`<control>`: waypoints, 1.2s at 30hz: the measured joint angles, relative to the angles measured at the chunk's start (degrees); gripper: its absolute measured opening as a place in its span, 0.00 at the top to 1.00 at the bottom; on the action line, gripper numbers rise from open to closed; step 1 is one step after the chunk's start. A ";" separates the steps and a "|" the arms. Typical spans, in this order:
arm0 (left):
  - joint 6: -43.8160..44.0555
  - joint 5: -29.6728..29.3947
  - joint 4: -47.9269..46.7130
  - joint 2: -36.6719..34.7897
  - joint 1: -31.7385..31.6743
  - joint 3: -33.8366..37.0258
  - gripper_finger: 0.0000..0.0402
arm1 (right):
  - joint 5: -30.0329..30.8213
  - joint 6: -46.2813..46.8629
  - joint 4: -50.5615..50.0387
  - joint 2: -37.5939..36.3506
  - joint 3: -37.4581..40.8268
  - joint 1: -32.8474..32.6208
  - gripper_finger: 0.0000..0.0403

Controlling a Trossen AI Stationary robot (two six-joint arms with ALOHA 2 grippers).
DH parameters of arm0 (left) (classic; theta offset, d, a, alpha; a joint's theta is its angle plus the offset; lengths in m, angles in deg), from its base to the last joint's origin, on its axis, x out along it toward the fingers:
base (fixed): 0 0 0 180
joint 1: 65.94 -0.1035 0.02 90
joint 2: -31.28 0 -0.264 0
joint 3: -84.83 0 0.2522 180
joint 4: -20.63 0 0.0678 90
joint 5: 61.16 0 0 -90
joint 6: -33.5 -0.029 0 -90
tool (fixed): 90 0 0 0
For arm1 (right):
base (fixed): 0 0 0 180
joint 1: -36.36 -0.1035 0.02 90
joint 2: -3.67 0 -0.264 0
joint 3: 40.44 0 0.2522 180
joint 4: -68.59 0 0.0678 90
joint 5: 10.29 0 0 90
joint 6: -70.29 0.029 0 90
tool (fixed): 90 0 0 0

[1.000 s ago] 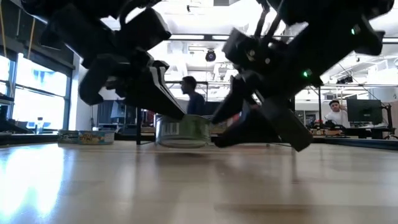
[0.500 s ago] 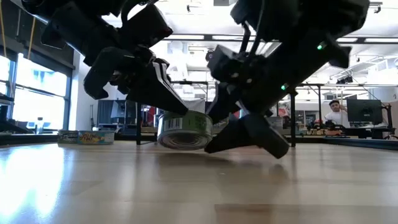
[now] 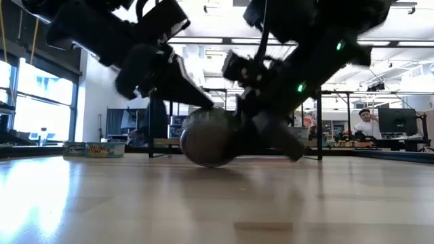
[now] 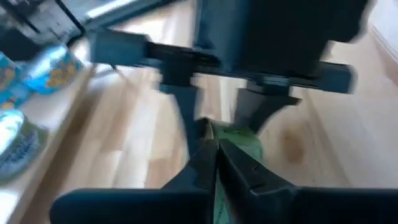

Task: Stack canned seafood by type on shelf
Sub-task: Stack the green tuna can on top of the green tuna can on the shelf

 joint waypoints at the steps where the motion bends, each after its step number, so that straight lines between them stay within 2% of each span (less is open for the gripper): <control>1: -0.84 0.09 1.14 -0.02 0.18 -0.03 0.97 | -0.16 2.72 -4.00 -0.46 -1.11 -0.37 0.69; 4: -6.91 3.66 3.57 0.00 1.39 -0.03 0.90 | -0.88 10.94 -15.86 -1.22 -5.05 -1.20 0.71; 7: -10.97 3.92 5.83 0.00 1.97 -0.05 0.79 | -2.93 17.31 -22.08 -1.20 -8.47 -1.34 0.71; 13: -13.36 3.28 4.19 0.23 0.42 -0.05 0.53 | -2.85 21.21 -18.14 -1.22 -9.21 -1.93 0.71; 16: -13.52 0.76 3.46 0.28 -0.12 -0.05 0.46 | -2.43 22.87 -17.23 -1.21 -9.20 -1.97 0.71; 22: -13.55 0.92 2.62 0.26 -0.26 -0.08 0.45 | -2.46 24.87 -16.37 -1.20 -9.15 -2.33 0.71; 29: -14.70 -4.89 1.29 0.32 1.15 0.01 0.51 | -3.40 27.09 -17.55 -1.18 -9.18 -2.84 0.71; 36: -9.92 -4.13 0.74 0.42 1.41 0.08 0.50 | -3.71 25.76 -16.60 -1.22 -9.24 -3.83 0.71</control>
